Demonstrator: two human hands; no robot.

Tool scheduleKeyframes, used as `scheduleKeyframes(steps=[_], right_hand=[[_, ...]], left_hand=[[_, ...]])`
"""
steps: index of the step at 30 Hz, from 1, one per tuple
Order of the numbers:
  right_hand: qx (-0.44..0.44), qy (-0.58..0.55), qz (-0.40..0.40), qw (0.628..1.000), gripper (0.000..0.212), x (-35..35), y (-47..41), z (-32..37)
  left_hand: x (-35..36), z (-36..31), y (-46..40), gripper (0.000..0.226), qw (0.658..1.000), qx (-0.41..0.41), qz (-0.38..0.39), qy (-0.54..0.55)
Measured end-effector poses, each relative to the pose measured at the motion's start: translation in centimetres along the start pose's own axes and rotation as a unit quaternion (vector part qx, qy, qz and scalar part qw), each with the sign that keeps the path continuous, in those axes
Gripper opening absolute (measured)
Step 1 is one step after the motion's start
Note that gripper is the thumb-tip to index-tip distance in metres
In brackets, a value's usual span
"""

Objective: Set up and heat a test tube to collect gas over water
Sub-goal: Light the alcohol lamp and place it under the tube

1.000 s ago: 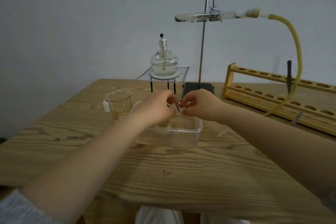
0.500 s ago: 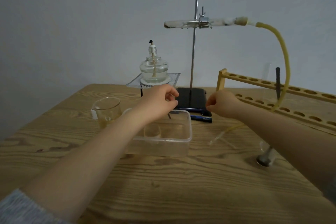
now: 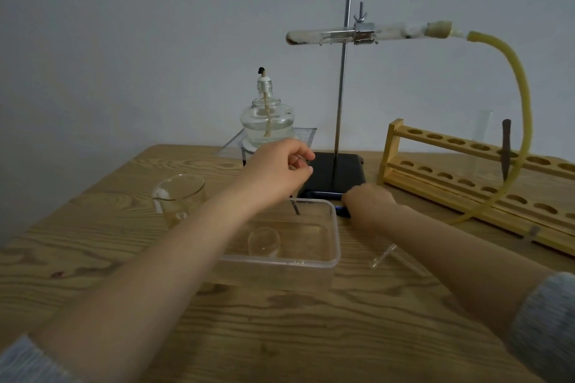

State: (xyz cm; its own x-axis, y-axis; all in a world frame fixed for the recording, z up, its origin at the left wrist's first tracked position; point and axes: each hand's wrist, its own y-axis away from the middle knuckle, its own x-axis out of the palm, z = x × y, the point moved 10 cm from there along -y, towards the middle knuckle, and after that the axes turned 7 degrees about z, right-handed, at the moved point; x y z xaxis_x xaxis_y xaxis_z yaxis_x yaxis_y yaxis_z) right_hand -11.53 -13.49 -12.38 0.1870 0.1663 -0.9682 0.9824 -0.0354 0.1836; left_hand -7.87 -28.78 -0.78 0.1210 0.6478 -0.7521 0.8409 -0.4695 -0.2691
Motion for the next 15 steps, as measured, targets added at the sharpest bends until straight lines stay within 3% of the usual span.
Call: scheduleKeyframes(steps=[15], right_hand=[[0.019, -0.010, 0.021, 1.000, 0.018, 1.2, 1.7, -0.2]], left_hand=[[-0.5, -0.3, 0.5, 0.019, 1.000, -0.003, -0.004, -0.003]])
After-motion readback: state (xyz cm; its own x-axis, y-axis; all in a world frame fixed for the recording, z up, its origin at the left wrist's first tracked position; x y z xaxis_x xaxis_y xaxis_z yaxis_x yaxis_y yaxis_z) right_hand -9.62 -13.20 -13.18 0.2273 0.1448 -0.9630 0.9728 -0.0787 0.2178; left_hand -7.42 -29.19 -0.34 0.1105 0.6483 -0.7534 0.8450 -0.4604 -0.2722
